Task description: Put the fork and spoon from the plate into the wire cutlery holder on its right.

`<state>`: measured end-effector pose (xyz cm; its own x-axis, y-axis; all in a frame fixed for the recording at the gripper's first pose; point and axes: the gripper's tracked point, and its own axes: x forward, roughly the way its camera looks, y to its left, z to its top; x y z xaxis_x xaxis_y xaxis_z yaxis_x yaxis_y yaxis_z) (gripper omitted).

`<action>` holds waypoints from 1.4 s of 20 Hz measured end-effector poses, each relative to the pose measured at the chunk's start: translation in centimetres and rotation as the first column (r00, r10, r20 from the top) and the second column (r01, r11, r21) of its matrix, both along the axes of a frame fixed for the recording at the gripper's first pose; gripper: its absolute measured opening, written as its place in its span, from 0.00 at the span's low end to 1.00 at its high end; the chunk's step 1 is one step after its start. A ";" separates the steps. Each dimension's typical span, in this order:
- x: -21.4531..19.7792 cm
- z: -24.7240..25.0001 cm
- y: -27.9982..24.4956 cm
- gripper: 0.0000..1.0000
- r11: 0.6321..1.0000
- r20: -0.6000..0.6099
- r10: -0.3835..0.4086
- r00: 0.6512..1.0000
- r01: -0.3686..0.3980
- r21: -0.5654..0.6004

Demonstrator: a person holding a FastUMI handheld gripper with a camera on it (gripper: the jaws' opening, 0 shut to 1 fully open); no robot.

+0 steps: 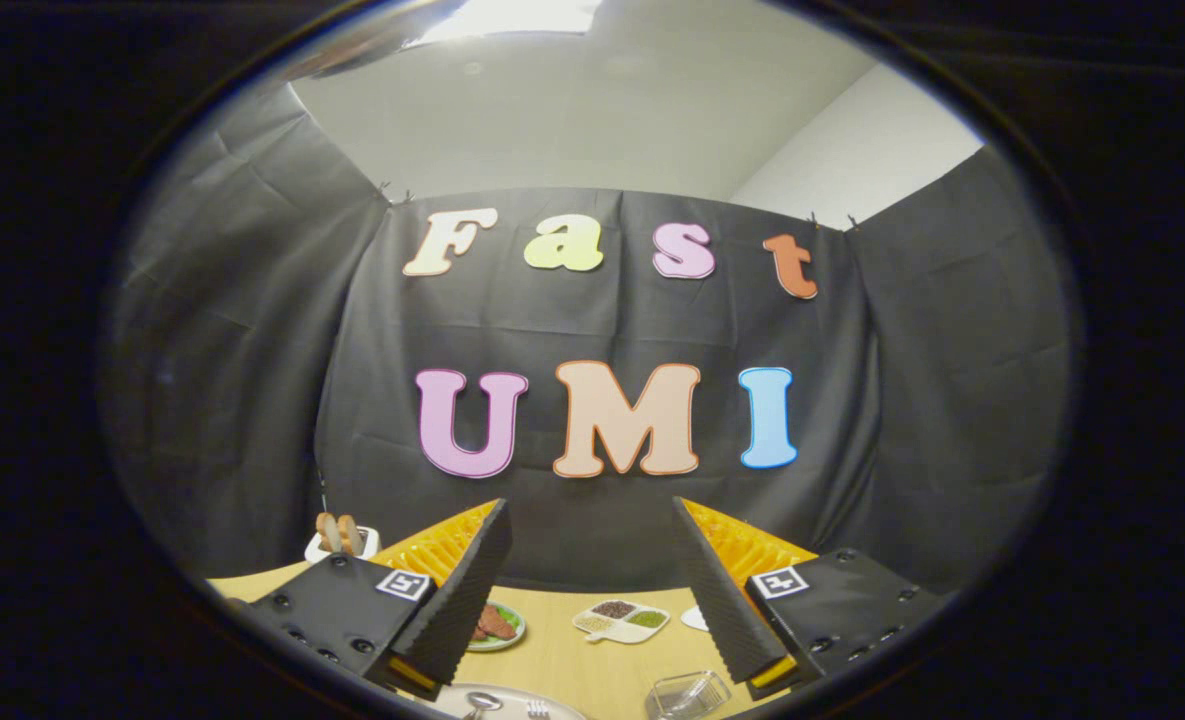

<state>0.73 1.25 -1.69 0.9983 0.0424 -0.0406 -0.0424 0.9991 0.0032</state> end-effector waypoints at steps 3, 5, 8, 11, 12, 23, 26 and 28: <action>0.0 -0.5 0.3 1.00 1.000 -0.012 0.013 1.000 -0.013 0.001; 0.0 -1.6 0.7 1.00 1.000 -0.034 0.030 0.999 -0.030 -0.006; -0.4 -4.5 1.1 1.00 0.998 -0.101 0.060 0.993 -0.062 -0.021; -0.7 -7.0 1.6 1.00 0.995 -0.157 0.081 0.984 -0.089 -0.045; -0.9 -7.9 1.6 1.00 0.993 -0.181 0.086 0.980 -0.098 -0.059; -4.8 -22.6 2.1 1.00 0.979 -0.547 0.122 0.828 -0.190 -0.071; -6.0 -25.7 2.1 1.00 0.976 -0.608 0.116 0.785 -0.204 -0.076; -7.0 -27.9 2.2 1.00 0.973 -0.655 0.117 0.747 -0.218 -0.076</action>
<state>-6.30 3.41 -29.56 0.7110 0.1496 -0.6871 -0.2476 0.9678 -0.0454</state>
